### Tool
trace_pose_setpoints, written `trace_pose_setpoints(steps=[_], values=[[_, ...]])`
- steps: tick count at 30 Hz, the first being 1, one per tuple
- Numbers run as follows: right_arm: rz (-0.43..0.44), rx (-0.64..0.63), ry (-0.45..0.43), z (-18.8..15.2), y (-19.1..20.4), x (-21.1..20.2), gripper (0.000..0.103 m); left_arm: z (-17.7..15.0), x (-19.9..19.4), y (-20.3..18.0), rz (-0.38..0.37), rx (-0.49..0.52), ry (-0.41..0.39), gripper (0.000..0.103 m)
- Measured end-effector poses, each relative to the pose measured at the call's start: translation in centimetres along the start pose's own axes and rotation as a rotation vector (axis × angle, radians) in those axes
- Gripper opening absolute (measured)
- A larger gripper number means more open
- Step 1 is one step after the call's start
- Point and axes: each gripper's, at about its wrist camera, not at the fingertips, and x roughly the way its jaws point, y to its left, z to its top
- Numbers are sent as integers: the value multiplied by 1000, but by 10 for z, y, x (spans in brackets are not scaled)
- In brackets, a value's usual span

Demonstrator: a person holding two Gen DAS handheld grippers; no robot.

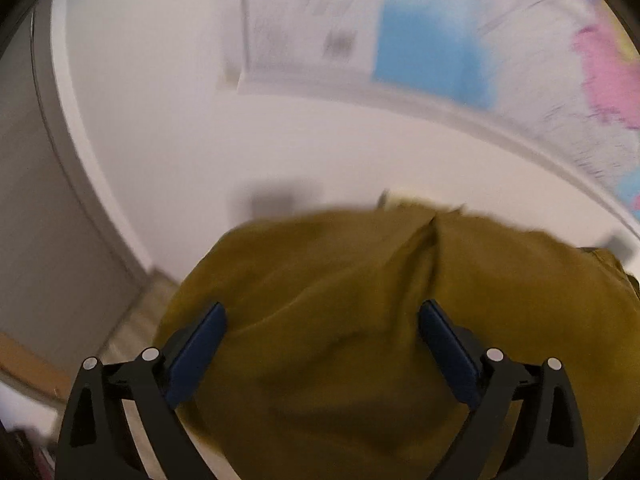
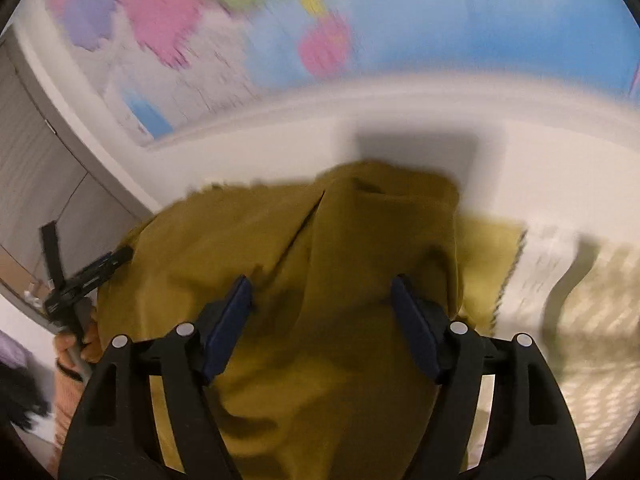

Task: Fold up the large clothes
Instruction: 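Lower the jacket bundle onto the cream folded clothes with both grippers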

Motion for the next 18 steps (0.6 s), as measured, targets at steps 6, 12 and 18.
trace_pose_setpoints(steps=[6,12,18], values=[[39,21,-33,-11,0,-19,72,-9,-7,3,6,-7,-34,96],[46,-200,-116,-45,45,-63,75,-31,-46,16,-42,-6,-144,95],[-3,-364,-61,-83,60,-49,74,-59,-45,22,-133,20,-116,92]])
